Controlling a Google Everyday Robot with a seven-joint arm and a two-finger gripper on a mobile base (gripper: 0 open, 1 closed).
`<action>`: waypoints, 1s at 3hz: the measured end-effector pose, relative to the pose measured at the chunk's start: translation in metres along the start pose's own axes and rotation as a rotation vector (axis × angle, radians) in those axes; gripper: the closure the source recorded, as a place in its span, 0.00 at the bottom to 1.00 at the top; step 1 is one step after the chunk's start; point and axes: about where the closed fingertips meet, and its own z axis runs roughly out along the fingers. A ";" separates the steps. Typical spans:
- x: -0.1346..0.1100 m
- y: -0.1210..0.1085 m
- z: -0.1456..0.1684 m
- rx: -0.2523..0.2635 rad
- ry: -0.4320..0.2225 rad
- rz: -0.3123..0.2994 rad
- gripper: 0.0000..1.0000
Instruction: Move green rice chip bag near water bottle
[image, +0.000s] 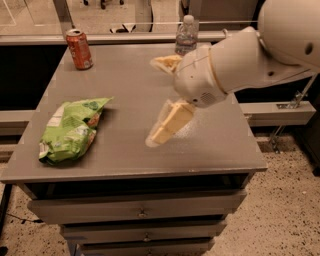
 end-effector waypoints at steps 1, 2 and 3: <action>-0.019 0.000 0.013 -0.002 -0.057 -0.049 0.00; -0.019 0.000 0.015 -0.006 -0.062 -0.058 0.00; -0.024 0.000 0.038 -0.044 -0.129 -0.158 0.00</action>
Offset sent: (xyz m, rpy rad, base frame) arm -0.0015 0.0245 0.0067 0.0476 -0.0381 0.0510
